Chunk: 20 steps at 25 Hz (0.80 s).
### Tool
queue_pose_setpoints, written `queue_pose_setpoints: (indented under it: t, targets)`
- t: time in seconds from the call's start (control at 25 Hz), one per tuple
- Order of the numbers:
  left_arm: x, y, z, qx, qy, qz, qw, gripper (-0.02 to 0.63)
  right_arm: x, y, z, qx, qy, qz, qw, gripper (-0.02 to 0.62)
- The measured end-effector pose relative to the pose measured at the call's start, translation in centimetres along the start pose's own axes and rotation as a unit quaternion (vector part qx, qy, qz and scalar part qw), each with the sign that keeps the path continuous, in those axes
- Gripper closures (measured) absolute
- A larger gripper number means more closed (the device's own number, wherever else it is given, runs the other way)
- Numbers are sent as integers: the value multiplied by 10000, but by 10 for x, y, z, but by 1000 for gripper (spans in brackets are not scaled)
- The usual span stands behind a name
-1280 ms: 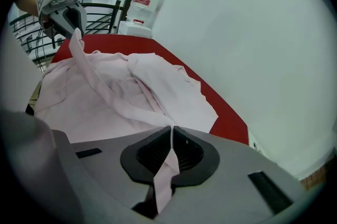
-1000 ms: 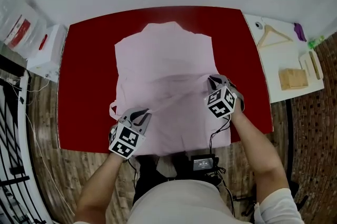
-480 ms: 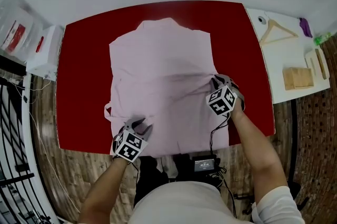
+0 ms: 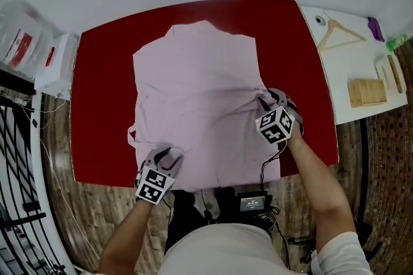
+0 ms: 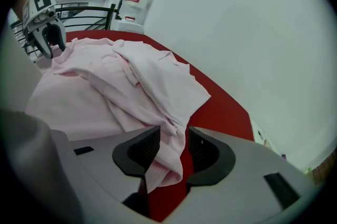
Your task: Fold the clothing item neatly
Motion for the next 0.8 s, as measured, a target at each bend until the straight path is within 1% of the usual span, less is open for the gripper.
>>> queue_pose_setpoints:
  t: [0.16, 0.32, 0.48, 0.52, 0.56, 0.64, 0.72, 0.8]
  targets:
    - [9, -5, -2, 128, -94, -61, 9999, 445, 11, 0, 3, -223, -134, -42, 9997, 448]
    - [19, -9, -6, 278, -287, -160, 9991, 445, 26, 3, -1, -470, -364, -82, 9982, 449]
    - [32, -14, -5, 404, -555, -172, 9975, 445, 46, 18, -2, -935, -468, -200, 9943, 451]
    - [36, -15, -5, 448, -650, -145, 9968, 445, 51, 22, -2, -1019, -452, -206, 9936, 457]
    - [40, -16, -5, 496, -751, -113, 9959, 446, 55, 26, 0, -1070, -428, -184, 9932, 479]
    - [49, -17, -5, 597, -961, -59, 9936, 472, 66, 35, 4, -1089, -384, -90, 9933, 552]
    - [59, -17, -5, 680, -1150, -6, 9910, 532, 78, 44, 8, -1081, -370, -32, 9934, 563]
    - [69, -19, -1, 747, -1261, 101, 9891, 576, 89, 53, 12, -1247, -348, 44, 9916, 568]
Point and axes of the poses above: the fingertips, and each gripper's own axes: x backward along the fingers, y to its left, z out of its underside, the point moved 1 cm from there along x, backward along the fingers, and after that the axes turned 1 degree about -y, right-handed, at the moved point
